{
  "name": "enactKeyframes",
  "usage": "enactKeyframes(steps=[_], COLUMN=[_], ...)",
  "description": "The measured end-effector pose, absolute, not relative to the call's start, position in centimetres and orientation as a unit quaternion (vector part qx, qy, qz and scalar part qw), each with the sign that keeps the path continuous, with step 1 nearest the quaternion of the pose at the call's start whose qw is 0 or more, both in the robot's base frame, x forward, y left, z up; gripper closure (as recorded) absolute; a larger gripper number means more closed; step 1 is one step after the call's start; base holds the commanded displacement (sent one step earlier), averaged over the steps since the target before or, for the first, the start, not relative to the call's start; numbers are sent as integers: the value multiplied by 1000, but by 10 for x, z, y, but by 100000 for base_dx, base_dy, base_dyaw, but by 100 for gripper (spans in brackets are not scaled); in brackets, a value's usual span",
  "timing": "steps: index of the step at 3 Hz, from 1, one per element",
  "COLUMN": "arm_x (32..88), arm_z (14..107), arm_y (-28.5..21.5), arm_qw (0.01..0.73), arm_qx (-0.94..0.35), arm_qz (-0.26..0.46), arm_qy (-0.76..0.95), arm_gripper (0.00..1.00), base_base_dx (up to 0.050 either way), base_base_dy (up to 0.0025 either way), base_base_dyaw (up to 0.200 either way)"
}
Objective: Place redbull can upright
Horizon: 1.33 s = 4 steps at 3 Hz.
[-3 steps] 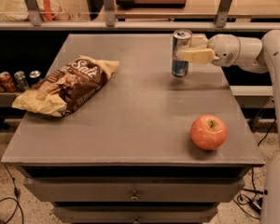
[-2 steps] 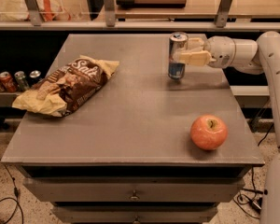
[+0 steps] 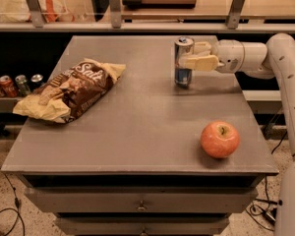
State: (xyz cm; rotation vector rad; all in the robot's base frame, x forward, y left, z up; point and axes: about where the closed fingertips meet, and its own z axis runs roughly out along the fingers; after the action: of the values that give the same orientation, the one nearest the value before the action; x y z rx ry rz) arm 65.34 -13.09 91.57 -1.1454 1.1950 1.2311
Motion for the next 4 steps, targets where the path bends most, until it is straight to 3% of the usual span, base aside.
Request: enactKeyframes(steps=[3,4], arm_x=[651,651], arm_z=[910,909], arm_y=[-124,-124], arm_qw=[507,507], arm_qx=[-473,-471], arm_qz=[519,521], arm_qy=[500,500], arm_gripper=[13,0], base_base_dx=[0,0], base_base_dy=[0,0], base_base_dyaw=[0,0])
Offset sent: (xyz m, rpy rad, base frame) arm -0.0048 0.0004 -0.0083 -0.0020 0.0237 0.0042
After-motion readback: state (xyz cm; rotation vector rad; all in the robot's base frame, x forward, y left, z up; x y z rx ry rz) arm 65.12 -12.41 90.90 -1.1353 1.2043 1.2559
